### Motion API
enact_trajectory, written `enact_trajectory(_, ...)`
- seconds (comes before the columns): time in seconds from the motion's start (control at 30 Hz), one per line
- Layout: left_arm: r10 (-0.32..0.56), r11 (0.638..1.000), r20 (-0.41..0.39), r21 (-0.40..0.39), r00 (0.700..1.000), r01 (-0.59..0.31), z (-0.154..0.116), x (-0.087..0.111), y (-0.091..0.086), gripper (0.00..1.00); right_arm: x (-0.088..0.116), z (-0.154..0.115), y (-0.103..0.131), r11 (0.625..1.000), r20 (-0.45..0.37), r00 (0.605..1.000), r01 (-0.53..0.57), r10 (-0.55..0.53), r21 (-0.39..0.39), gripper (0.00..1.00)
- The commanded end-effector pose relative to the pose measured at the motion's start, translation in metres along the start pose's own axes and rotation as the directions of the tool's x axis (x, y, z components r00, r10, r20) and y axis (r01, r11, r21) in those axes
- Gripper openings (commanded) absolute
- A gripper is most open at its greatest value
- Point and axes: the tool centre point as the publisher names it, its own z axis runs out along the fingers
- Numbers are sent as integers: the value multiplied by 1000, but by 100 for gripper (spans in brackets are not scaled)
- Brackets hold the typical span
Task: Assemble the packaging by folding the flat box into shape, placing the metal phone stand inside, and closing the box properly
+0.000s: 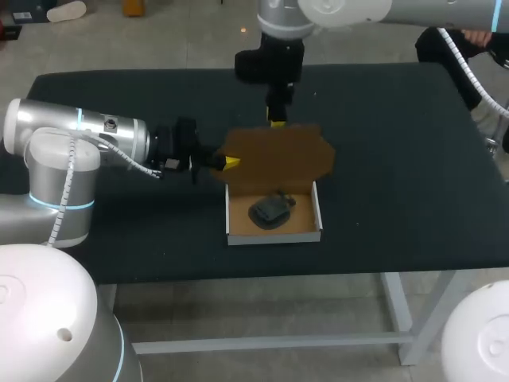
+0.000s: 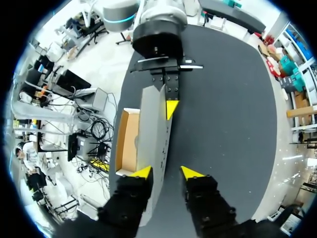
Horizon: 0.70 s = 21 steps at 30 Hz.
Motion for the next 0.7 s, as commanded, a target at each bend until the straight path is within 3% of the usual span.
enact_trajectory(0.03, 1, 1000, 0, 1, 1000, -1, 1, 0, 1, 0, 7, 1, 1, 1000, 10, 1000, 3, -3, 1, 38)
enact_trajectory(0.7, 1, 1000, 0, 1, 1000, -1, 1, 0, 1, 0, 16, 13, 1, 1000, -9, 1000, -6, 6, 1, 40)
